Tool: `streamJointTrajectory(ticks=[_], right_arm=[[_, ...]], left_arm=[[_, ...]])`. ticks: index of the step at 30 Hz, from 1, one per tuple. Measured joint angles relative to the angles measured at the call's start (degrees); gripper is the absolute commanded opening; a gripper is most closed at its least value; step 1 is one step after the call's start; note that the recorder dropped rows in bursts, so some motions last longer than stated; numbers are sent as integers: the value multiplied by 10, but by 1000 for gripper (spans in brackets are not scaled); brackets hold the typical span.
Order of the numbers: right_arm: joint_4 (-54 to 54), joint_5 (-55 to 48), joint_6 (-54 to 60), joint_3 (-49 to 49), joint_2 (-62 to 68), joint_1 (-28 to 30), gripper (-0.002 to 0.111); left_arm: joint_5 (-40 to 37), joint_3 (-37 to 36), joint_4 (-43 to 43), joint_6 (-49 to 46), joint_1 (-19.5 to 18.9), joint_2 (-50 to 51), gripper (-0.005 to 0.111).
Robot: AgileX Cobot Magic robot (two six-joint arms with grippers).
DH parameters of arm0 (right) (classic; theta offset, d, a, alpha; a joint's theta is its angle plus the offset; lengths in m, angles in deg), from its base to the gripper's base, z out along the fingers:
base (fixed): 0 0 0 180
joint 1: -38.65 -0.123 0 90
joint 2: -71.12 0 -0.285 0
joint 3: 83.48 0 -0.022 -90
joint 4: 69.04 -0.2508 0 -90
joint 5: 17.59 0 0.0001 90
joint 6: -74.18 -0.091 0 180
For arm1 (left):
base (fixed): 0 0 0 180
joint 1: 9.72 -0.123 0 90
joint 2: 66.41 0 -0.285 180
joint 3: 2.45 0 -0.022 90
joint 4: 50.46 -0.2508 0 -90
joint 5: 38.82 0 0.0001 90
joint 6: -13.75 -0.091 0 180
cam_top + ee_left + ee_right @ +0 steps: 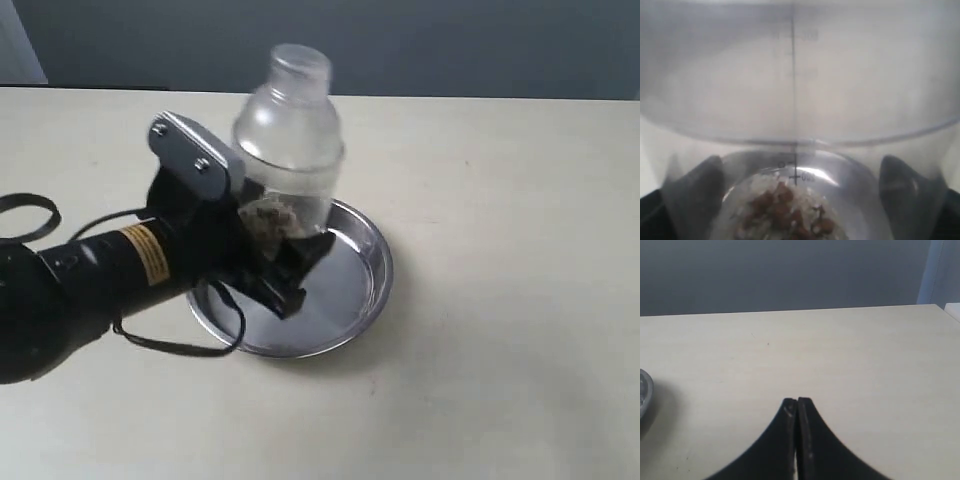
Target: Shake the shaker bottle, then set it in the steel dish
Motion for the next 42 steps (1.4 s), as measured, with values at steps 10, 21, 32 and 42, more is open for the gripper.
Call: streamJointTrajectory(ticks=[10,21,32,42], right_arm=[[0,0,0,0,0,0,-1],[0,0,0,0,0,0,-1],[0,0,0,0,0,0,-1],[0,0,0,0,0,0,-1]], left_arm=[[33,0,61,-1,16,3,1],[-6,0,60,-60,6,-3,0],[18,0,65,25,11,9,1],[13,-4,-18,22,2,17,0]])
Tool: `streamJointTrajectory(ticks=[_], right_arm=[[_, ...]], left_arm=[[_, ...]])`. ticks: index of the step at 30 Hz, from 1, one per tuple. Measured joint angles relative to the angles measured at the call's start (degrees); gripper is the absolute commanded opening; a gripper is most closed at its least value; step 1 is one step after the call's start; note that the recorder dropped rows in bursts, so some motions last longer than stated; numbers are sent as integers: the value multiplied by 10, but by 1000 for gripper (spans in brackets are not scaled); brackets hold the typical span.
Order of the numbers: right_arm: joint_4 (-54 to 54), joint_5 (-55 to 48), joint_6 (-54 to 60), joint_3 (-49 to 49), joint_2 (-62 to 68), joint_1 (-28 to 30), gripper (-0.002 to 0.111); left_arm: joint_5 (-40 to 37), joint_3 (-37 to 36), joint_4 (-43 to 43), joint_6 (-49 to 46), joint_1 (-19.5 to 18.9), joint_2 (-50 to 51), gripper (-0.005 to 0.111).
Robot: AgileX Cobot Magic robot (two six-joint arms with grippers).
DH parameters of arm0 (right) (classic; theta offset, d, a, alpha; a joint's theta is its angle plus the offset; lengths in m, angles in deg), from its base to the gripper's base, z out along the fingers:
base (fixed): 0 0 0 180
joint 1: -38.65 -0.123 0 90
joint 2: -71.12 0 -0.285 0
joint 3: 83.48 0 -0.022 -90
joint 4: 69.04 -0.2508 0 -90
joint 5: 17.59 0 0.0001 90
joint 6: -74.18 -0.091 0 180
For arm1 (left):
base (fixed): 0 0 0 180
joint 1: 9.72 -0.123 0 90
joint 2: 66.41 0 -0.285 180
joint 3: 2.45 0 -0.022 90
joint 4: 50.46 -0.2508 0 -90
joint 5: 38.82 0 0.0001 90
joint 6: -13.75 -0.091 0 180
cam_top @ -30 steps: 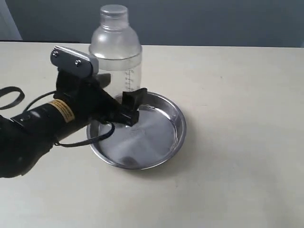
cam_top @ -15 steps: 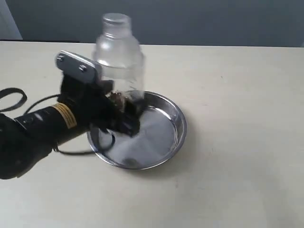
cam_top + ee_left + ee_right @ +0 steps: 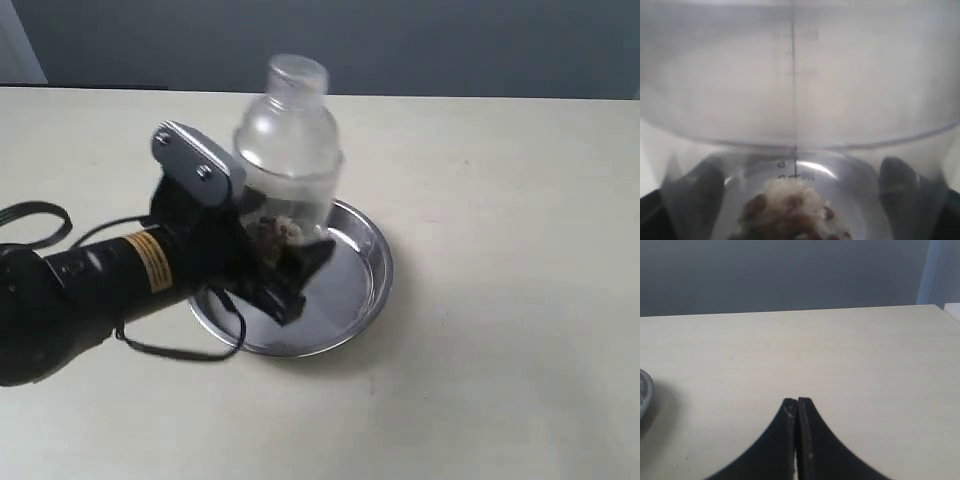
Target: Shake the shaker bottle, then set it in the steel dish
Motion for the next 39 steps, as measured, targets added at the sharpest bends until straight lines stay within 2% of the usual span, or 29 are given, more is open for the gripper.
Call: streamJointTrajectory(ticks=[2,5,6,8,9,10,11,13,14,15,16,17,18,20,21,22,23,24,25,26,27,28,30,31,33,34,37,39], right_arm=[[0,0,0,0,0,0,-1],[0,0,0,0,0,0,-1],[0,0,0,0,0,0,-1],[0,0,0,0,0,0,-1],[0,0,0,0,0,0,-1],[0,0,0,0,0,0,-1],[0,0,0,0,0,0,-1],[0,0,0,0,0,0,-1],[0,0,0,0,0,0,-1],[0,0,0,0,0,0,-1],[0,0,0,0,0,0,-1],[0,0,0,0,0,0,-1],[0,0,0,0,0,0,-1],[0,0,0,0,0,0,-1],[0,0,0,0,0,0,-1],[0,0,0,0,0,0,-1],[0,0,0,0,0,0,-1],[0,0,0,0,0,0,-1],[0,0,0,0,0,0,-1],[0,0,0,0,0,0,-1],[0,0,0,0,0,0,-1],[0,0,0,0,0,0,-1],[0,0,0,0,0,0,-1],[0,0,0,0,0,0,-1],[0,0,0,0,0,0,-1],[0,0,0,0,0,0,-1],[0,0,0,0,0,0,-1],[0,0,0,0,0,0,-1]], left_arm=[[8,-5,-16,-17,10,-1,0],[35,-14,139,-23,5,-1,0],[40,-15,132,-37,-3,-2,0],[39,-15,55,-58,-4,-8,0],[42,-16,70,-42,8,-8,0],[42,-16,110,-19,8,-8,0],[33,-16,107,-15,1,-8,0],[23,-16,31,-24,8,-9,0],[23,-16,67,-24,13,-7,1],[27,-17,168,-3,14,-5,0],[23,-17,120,-17,10,-8,0],[22,-17,23,-41,13,-11,0],[26,-17,19,-50,25,-11,1],[23,-17,153,-11,25,-6,0],[9,-17,107,-17,19,-13,0],[2,-17,22,-29,21,-17,0],[3,-17,41,-35,28,-18,1],[5,-17,139,-14,25,-17,1],[1,-16,186,-2,20,-17,1],[-8,-16,182,1,12,-20,0],[-21,-16,105,-6,10,-26,0],[-21,-16,65,-13,11,-29,1],[-23,-15,146,25,5,-28,0],[-29,-15,120,32,1,-32,0],[-31,-15,-7,27,3,-39,0],[-22,-15,-22,21,8,-39,0],[-10,-14,70,46,10,-37,0],[-13,-14,4,42,6,-43,0]])
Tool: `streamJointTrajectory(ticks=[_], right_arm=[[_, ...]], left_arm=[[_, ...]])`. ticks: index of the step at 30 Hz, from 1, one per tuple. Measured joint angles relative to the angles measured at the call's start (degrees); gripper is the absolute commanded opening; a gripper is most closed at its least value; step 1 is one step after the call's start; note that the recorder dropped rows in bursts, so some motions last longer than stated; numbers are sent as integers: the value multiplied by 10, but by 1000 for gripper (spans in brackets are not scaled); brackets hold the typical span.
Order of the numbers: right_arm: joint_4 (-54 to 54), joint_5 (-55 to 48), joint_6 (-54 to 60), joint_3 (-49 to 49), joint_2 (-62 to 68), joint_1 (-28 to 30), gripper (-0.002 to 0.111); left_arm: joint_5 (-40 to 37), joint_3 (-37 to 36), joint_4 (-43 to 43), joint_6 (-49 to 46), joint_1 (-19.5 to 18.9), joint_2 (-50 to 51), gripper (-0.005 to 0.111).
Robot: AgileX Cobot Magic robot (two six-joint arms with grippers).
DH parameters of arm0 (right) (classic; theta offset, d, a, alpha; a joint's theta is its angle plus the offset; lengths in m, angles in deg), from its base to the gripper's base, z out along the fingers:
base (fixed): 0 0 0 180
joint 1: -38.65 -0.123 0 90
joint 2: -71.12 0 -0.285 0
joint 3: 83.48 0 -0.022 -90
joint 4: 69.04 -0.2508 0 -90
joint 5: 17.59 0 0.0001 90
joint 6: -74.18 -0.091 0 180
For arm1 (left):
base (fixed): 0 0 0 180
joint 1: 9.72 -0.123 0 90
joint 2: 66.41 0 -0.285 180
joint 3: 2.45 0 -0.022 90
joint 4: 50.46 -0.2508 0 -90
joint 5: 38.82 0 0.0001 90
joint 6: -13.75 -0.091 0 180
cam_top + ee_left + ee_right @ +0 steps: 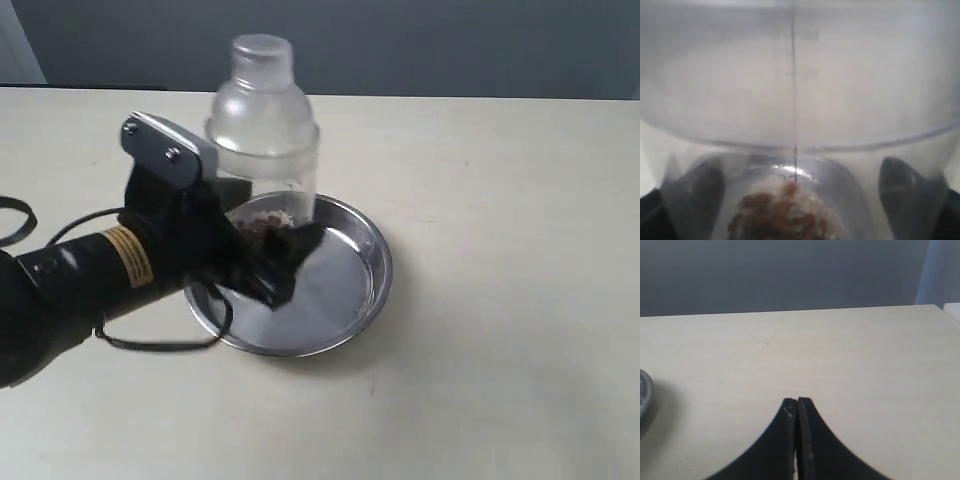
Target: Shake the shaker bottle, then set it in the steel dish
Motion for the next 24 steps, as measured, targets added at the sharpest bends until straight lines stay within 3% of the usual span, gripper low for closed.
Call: streamJointTrajectory(ticks=[2,5,6,7,10,12,15,18,21,24], right_arm=[[0,0,0,0,0,0,-1],[0,0,0,0,0,0,-1],[0,0,0,0,0,0,-1],[0,0,0,0,0,0,-1],[0,0,0,0,0,0,-1],[0,0,0,0,0,0,-1],[0,0,0,0,0,0,-1],[0,0,0,0,0,0,-1],[0,0,0,0,0,0,-1],[0,0,0,0,0,0,-1]], left_arm=[[5,0,-42,-19,8,-1,0],[8,1,129,-27,1,7,0],[3,1,145,-25,-5,7,0],[0,1,128,-19,-10,4,0],[23,2,-35,13,-7,-28,0],[46,10,-77,22,-3,-63,0],[54,11,-45,20,-2,-74,0],[42,-9,9,24,-4,-19,0],[51,-12,-46,56,-6,-33,0],[56,33,-80,52,-3,-92,0]])
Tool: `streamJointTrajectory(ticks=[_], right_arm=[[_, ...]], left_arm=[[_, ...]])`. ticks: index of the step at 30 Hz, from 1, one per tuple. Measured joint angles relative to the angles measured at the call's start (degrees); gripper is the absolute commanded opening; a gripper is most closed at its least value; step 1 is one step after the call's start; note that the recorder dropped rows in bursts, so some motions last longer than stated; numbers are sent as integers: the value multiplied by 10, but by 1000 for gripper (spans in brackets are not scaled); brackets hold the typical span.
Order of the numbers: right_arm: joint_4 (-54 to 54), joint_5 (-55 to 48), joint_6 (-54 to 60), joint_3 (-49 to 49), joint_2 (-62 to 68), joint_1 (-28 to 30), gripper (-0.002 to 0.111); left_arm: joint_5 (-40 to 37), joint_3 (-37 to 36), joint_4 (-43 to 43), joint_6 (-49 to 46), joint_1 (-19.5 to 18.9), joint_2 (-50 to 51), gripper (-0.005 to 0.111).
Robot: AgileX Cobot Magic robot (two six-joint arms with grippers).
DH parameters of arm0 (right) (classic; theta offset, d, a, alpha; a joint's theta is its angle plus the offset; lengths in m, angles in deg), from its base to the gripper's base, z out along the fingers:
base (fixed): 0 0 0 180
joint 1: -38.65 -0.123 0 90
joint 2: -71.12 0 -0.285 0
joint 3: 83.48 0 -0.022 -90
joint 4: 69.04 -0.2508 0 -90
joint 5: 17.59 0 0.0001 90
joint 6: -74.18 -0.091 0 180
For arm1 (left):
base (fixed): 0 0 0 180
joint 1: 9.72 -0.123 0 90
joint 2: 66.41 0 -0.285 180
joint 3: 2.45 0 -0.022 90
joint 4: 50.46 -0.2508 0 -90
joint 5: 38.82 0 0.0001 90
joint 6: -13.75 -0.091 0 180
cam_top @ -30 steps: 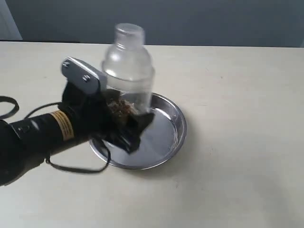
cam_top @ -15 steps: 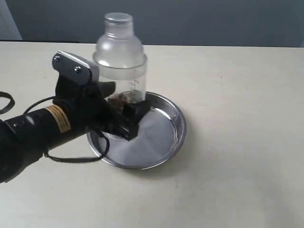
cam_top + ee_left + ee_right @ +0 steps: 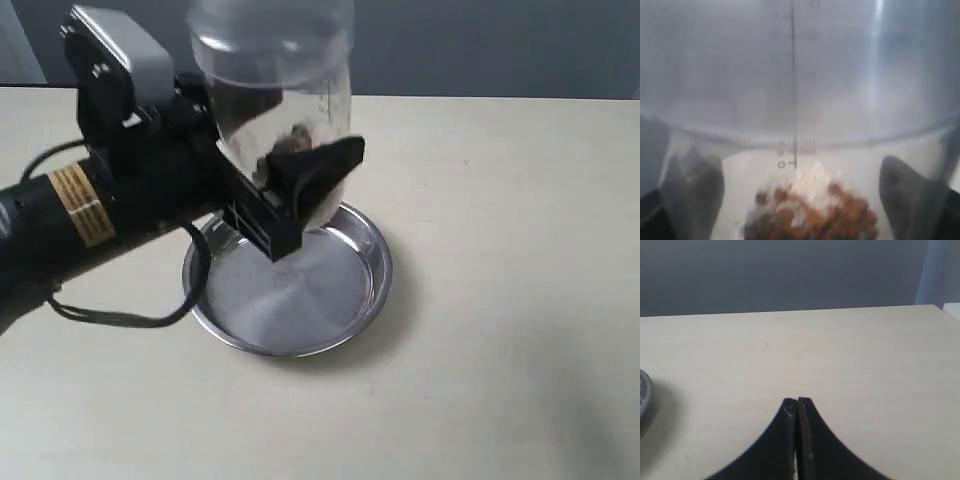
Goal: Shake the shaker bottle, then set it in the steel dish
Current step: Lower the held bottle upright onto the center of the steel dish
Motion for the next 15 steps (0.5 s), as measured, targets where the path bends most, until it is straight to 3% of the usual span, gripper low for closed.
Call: streamJointTrajectory(ticks=[2,5,8,15], right_arm=[[0,0,0,0,0,0,-1],[0,0,0,0,0,0,-1],[0,0,0,0,0,0,-1],[0,0,0,0,0,0,-1]], left_arm=[[-17,-18,37,-3,-1,66,0],[-32,-45,6,13,-1,131,0],[81,-28,18,-38,-1,130,0],[135,-25,64,-88,-1,206,0]])
